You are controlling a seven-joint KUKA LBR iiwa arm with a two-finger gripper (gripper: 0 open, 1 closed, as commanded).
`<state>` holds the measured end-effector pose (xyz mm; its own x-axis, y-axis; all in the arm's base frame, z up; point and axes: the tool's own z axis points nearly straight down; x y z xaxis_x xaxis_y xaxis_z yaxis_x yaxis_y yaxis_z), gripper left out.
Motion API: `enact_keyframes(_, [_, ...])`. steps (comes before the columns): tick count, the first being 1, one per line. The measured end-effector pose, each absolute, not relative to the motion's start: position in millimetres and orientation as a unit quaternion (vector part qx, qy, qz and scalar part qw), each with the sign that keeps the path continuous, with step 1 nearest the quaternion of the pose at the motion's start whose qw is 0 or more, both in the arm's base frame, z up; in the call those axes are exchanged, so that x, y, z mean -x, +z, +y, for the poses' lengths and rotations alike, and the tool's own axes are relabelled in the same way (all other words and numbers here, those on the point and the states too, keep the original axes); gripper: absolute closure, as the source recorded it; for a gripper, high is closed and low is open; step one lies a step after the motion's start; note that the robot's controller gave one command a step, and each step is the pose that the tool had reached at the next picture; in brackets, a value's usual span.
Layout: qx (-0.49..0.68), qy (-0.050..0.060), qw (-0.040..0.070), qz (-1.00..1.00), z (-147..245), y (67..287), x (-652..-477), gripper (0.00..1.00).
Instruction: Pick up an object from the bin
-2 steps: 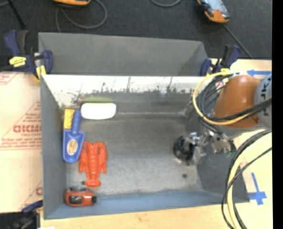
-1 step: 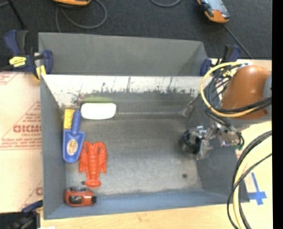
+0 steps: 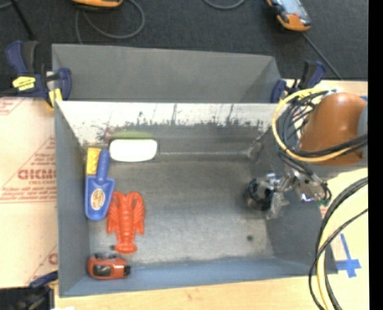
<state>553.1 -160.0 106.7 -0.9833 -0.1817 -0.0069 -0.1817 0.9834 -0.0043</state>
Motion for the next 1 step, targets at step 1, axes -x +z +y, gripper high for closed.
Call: enact_keyframes(1, [0.097,-0.001,0.002,0.995,-154.2,208.5,-568.9,1.0])
